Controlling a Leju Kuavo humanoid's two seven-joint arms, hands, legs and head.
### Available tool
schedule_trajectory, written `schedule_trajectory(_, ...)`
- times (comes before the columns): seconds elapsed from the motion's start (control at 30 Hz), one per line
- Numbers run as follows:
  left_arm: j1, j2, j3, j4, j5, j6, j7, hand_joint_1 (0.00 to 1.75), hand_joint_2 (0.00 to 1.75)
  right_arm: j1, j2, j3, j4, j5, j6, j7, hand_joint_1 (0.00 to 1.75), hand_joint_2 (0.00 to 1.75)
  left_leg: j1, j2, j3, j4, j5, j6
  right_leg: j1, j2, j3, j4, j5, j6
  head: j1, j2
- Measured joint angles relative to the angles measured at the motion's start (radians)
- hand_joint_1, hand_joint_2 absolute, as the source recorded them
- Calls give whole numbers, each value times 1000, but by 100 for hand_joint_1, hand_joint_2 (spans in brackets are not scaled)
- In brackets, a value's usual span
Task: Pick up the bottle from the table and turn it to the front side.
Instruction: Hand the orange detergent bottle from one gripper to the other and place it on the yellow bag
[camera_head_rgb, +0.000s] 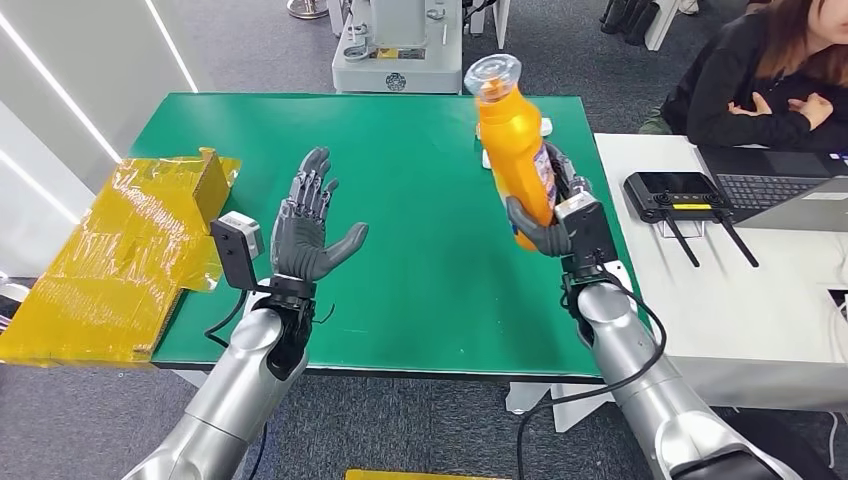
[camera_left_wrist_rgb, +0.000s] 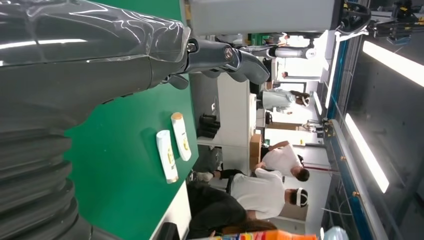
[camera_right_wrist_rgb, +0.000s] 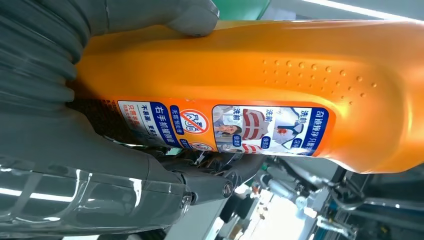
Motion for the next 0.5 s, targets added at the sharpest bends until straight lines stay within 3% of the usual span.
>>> schedule_trajectory(0.2,-6,-11,-14,-20,7,-16,25,0,175,-33,45,50,36,32,-3,33,175,175,0,0,0,0,0,0,0,0,0,0,0,0,0,0)
schedule_trajectory(0.5,-27,-28,-41,-27,26,-35,47,0,175,-44,65,101,62,79,-9,48,175,175,0,0,-1,0,0,0,0,0,0,0,0,0,0,0)
